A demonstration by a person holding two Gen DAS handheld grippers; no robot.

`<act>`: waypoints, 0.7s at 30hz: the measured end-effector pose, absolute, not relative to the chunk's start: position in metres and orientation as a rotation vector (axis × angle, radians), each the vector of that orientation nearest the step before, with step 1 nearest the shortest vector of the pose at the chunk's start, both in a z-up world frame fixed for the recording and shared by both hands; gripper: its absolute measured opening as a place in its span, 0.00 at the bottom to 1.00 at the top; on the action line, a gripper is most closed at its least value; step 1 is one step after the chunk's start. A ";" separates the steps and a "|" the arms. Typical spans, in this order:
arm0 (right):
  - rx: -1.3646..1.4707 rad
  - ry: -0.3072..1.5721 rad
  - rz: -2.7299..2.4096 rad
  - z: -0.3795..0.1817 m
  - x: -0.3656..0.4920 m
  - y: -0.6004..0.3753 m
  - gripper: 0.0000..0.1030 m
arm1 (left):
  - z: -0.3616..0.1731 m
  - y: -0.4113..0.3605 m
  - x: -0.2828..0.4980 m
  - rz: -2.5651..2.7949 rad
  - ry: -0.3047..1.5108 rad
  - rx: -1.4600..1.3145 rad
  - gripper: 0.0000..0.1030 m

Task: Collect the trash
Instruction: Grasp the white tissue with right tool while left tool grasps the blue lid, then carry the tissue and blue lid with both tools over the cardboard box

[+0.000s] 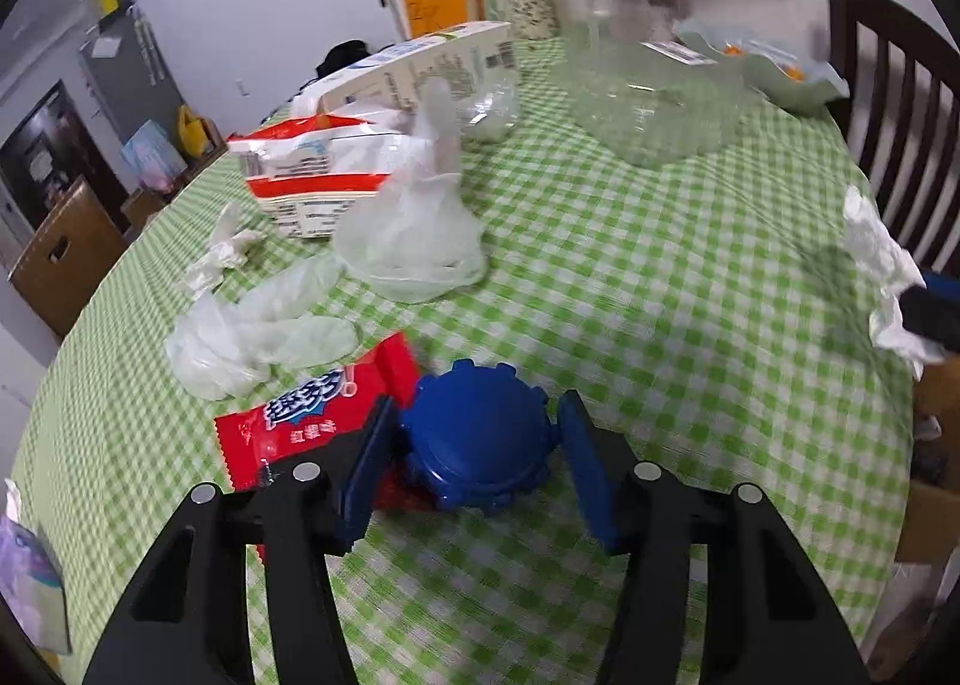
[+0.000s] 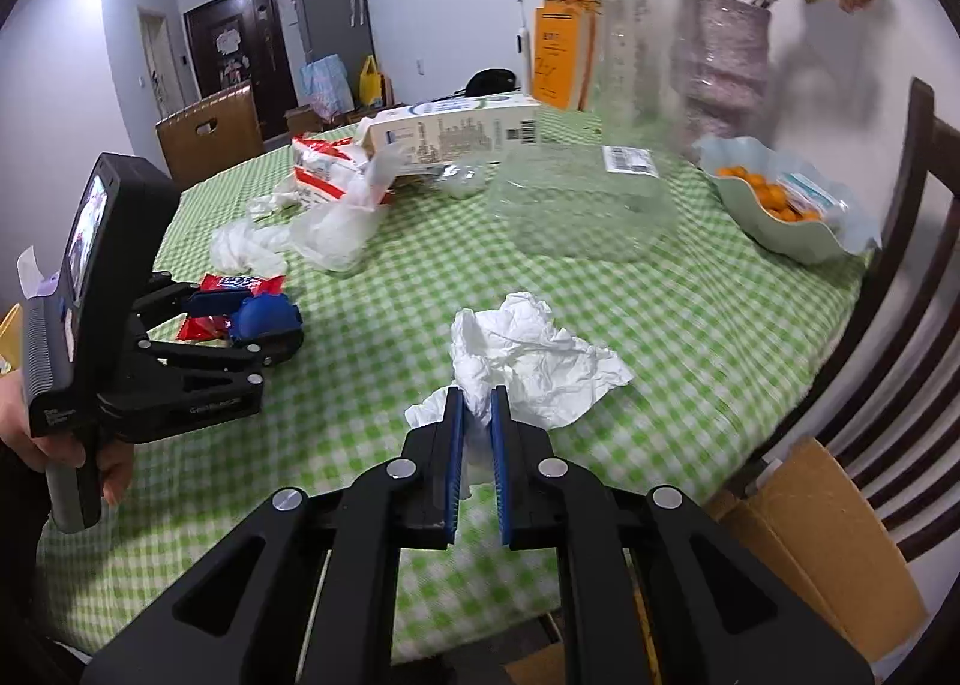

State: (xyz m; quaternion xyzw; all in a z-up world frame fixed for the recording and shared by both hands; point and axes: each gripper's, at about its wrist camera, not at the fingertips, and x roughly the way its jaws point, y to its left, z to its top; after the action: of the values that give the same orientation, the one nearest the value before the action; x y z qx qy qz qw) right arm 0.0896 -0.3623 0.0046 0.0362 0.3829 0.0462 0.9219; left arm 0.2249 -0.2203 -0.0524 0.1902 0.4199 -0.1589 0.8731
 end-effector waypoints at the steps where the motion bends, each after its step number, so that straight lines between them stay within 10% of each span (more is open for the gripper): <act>1: 0.079 0.786 0.096 0.004 0.088 -0.365 0.09 | -0.051 -0.221 0.224 -0.335 0.884 0.389 0.51; 21: 0.130 0.704 0.031 0.016 0.039 -0.423 0.09 | 0.037 -0.229 0.191 -0.486 0.834 0.000 0.51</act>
State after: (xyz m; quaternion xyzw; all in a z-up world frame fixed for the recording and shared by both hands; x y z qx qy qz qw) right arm 0.0394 -0.4226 0.0162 0.0637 0.3447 0.0151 0.9364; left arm 0.1911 -0.2294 0.0367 0.0000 0.4012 -0.2335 0.8857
